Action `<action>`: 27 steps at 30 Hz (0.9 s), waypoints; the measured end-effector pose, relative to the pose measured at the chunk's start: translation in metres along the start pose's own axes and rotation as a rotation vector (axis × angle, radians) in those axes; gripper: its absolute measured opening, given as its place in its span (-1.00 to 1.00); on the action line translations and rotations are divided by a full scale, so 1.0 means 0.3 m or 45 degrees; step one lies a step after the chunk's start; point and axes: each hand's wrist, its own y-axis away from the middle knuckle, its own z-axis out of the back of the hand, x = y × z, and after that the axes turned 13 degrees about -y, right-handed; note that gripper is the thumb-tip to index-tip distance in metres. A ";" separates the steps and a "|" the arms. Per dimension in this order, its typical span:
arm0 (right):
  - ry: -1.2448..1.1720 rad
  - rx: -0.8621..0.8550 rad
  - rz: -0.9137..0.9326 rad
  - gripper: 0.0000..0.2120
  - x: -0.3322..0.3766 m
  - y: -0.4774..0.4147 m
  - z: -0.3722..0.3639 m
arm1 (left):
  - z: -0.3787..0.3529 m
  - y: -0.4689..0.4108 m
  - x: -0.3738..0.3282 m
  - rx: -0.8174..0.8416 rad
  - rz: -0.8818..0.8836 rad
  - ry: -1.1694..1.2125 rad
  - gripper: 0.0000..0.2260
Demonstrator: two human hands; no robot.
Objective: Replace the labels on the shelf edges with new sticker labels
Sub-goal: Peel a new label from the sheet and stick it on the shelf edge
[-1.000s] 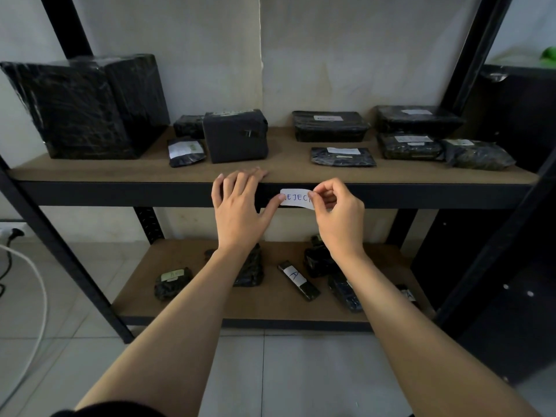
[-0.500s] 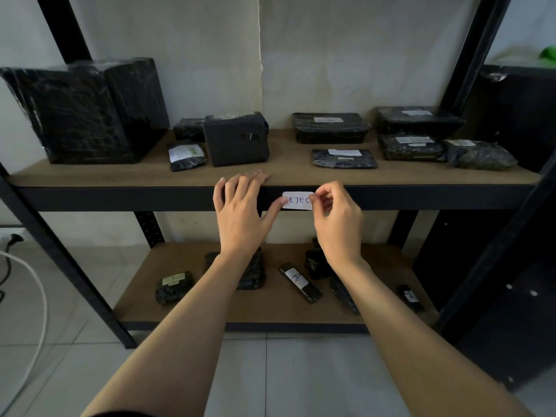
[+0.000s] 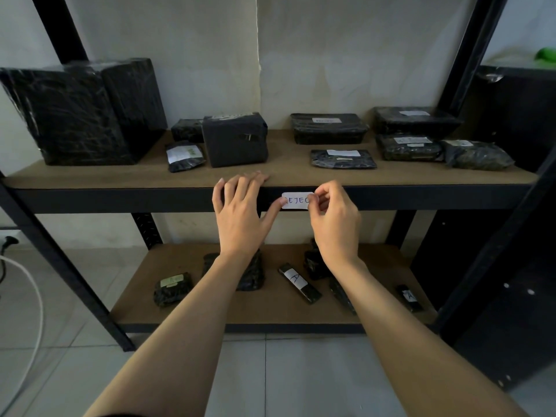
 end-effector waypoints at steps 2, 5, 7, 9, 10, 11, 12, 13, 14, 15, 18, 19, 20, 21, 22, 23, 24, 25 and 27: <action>0.001 0.003 -0.003 -0.90 -0.001 0.000 -0.001 | 0.001 0.000 0.000 0.002 -0.001 0.004 -0.56; 0.000 0.003 0.002 -0.90 0.001 0.000 0.001 | 0.003 0.000 0.000 0.006 -0.001 0.005 -0.56; -0.003 0.004 0.014 -0.90 0.005 -0.001 0.002 | 0.003 0.001 -0.001 0.011 0.001 0.001 -0.57; 0.033 0.032 0.038 -0.89 0.006 -0.002 0.007 | 0.003 0.001 -0.001 0.007 -0.001 -0.004 -0.57; 0.067 0.044 0.050 -0.87 0.002 -0.004 0.013 | 0.003 0.001 -0.001 0.002 -0.002 -0.004 -0.57; 0.106 0.046 0.049 -0.83 -0.004 -0.006 0.022 | 0.003 0.000 -0.002 -0.002 -0.002 -0.002 -0.57; 0.142 0.039 0.032 -0.78 -0.011 -0.010 0.033 | 0.003 0.000 -0.001 -0.007 -0.002 0.000 -0.57; 0.173 0.028 0.012 -0.73 -0.018 -0.016 0.044 | 0.002 0.000 0.000 -0.010 -0.002 0.002 -0.57; 0.199 0.019 0.003 -0.68 -0.024 -0.024 0.053 | 0.001 0.001 0.000 -0.010 -0.004 0.002 -0.57; 0.223 0.017 0.013 -0.64 -0.028 -0.031 0.059 | 0.000 0.001 0.000 -0.007 -0.005 0.000 -0.57; 0.263 0.063 0.090 -0.62 -0.031 -0.053 0.063 | -0.004 0.001 0.000 -0.007 -0.005 -0.002 -0.57; 0.248 0.084 0.100 -0.62 -0.032 -0.058 0.063 | -0.006 0.001 0.000 -0.006 -0.003 -0.002 -0.57; 0.227 0.101 0.094 -0.61 -0.034 -0.063 0.065 | -0.007 0.001 0.001 -0.006 -0.002 -0.001 -0.57; 0.209 0.113 0.083 -0.60 -0.037 -0.066 0.066 | -0.009 0.001 0.001 -0.006 -0.001 0.002 -0.57; 0.198 0.123 0.076 -0.58 -0.040 -0.069 0.067 | -0.009 0.001 0.002 -0.006 -0.001 0.007 -0.56; 0.195 0.132 0.078 -0.56 -0.043 -0.071 0.067 | -0.009 0.000 0.002 -0.005 -0.001 0.011 -0.56; 0.202 0.137 0.086 -0.54 -0.044 -0.071 0.065 | -0.009 0.000 0.001 -0.004 -0.002 0.012 -0.56; 0.217 0.134 0.095 -0.53 -0.042 -0.070 0.060 | -0.007 0.000 0.001 -0.002 -0.003 0.013 -0.56; 0.256 0.100 0.092 -0.51 -0.036 -0.068 0.047 | -0.004 0.000 0.002 0.001 -0.001 0.021 -0.56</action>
